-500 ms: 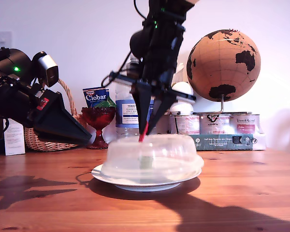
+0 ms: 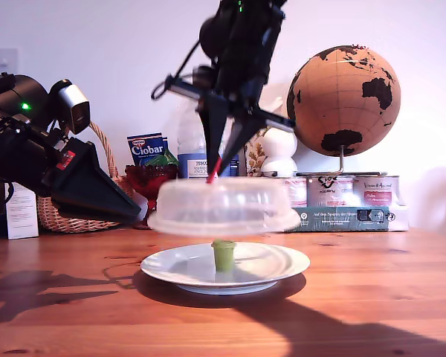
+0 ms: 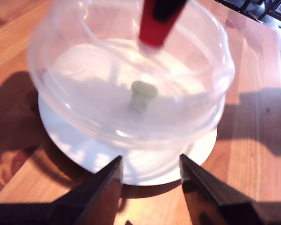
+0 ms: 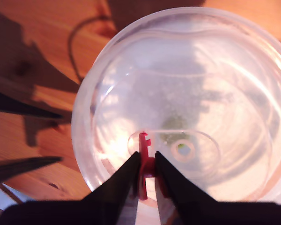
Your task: Lift the plastic dome with your right arm while removing the green coffee capsule from the plate using your left arm.
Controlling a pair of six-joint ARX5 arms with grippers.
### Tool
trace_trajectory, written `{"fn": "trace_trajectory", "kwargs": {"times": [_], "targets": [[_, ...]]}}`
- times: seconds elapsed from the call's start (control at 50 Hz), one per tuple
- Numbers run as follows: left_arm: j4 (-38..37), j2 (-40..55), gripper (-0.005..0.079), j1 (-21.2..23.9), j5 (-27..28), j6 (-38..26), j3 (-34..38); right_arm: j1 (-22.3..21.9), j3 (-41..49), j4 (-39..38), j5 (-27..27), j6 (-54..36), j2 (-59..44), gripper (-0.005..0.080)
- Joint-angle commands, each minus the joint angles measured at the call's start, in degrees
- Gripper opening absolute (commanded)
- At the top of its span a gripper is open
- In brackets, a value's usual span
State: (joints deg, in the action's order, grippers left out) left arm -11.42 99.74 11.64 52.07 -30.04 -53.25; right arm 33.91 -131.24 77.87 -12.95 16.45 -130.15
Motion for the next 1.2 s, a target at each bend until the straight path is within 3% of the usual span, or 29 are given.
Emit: {"fn": "trace_trajectory", "kwargs": {"times": [0.0, 0.44, 0.92, 1.18], "targets": [[0.3, -0.1, 0.0340, 0.2, -0.1, -0.5, 0.2, 0.6, -0.7, 0.0, -0.2, 0.0, -0.8, -0.0013], [3.1, 0.0, 0.0340, 1.7, -0.3, -2.4, 0.2, -0.5, -2.8, 0.2, -0.3, 0.0, 0.0, -0.0013], [4.7, 0.0, 0.0343, 4.7, -3.8, -5.0, 0.2, -4.9, -2.8, 0.2, 0.0, -0.6, 2.1, -0.0013], [9.0, 0.1, 0.0401, 6.3, -4.7, -4.9, 0.2, -7.1, -2.8, 0.2, 0.0, -1.6, 2.1, -0.0013]]}}
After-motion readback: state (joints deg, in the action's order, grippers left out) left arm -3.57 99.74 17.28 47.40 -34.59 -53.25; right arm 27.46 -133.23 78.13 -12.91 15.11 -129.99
